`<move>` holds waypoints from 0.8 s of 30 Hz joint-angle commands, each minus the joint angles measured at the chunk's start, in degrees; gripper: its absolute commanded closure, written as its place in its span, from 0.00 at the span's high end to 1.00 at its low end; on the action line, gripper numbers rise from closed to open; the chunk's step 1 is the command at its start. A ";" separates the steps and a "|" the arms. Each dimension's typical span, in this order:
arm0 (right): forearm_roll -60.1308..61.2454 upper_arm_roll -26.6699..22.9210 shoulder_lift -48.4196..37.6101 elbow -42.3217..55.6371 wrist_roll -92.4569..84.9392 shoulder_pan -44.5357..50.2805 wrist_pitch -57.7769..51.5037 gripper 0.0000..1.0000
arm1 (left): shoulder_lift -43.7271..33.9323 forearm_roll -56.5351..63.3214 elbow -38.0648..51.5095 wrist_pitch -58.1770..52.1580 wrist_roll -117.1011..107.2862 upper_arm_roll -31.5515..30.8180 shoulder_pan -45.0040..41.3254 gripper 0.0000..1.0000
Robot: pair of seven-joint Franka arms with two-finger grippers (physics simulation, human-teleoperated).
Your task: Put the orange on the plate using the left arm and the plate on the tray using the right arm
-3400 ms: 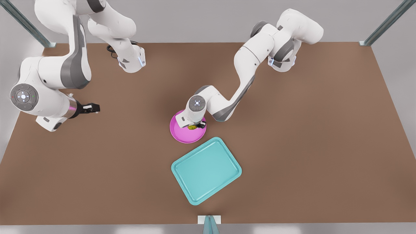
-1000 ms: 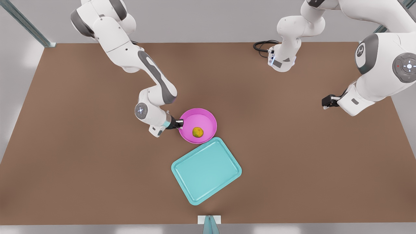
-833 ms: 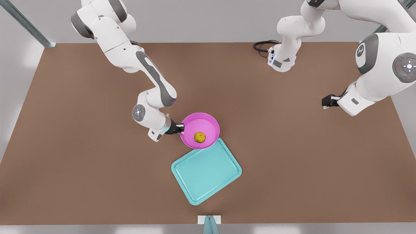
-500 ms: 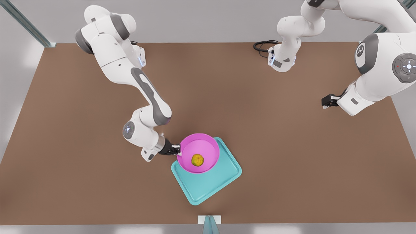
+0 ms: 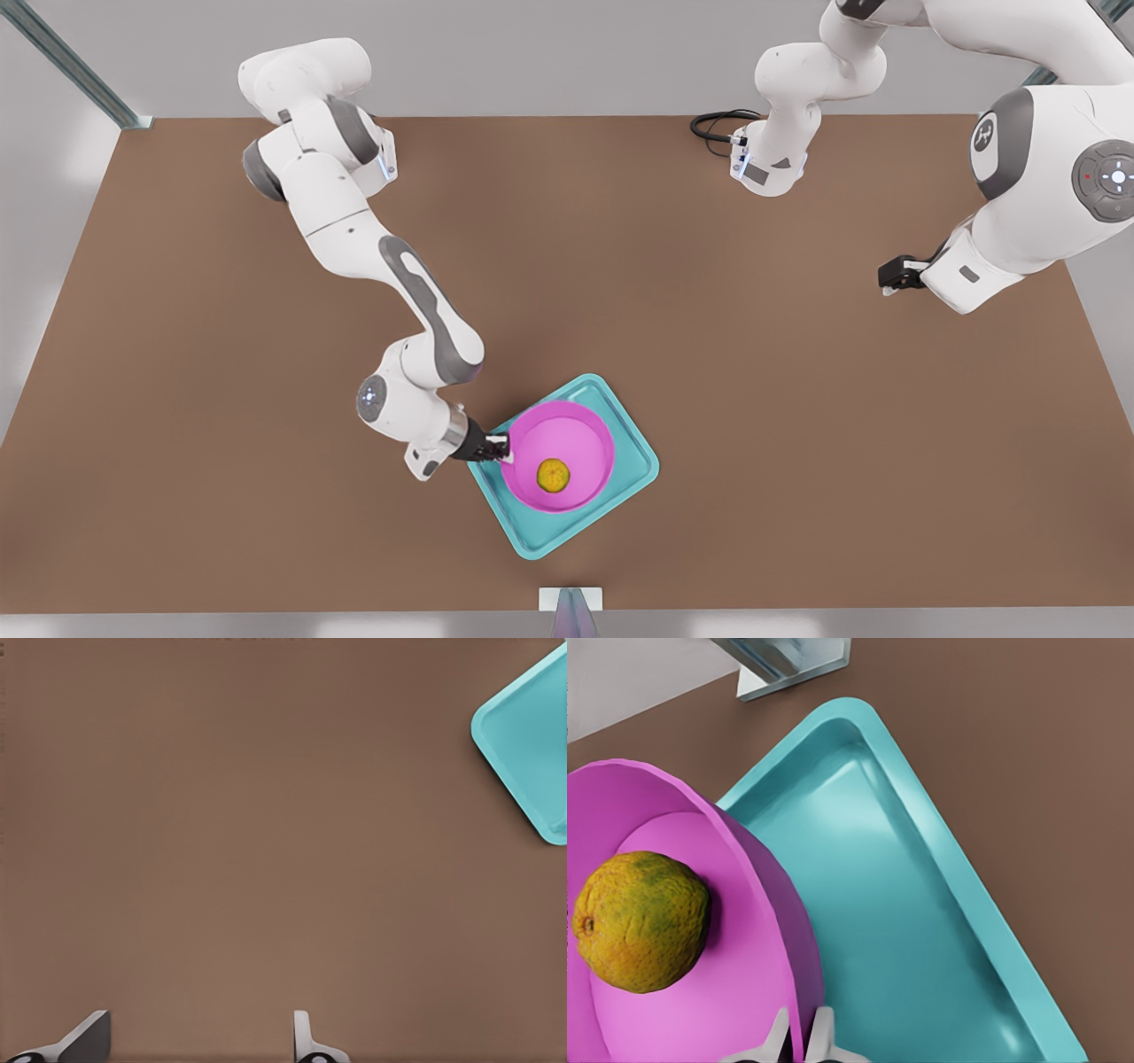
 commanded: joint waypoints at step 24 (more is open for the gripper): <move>-34.23 -14.85 -52.02 -9.75 0.40 -10.89 -71.98 1.00 | 1.41 -0.79 -0.36 1.99 -0.46 0.49 0.52 1.00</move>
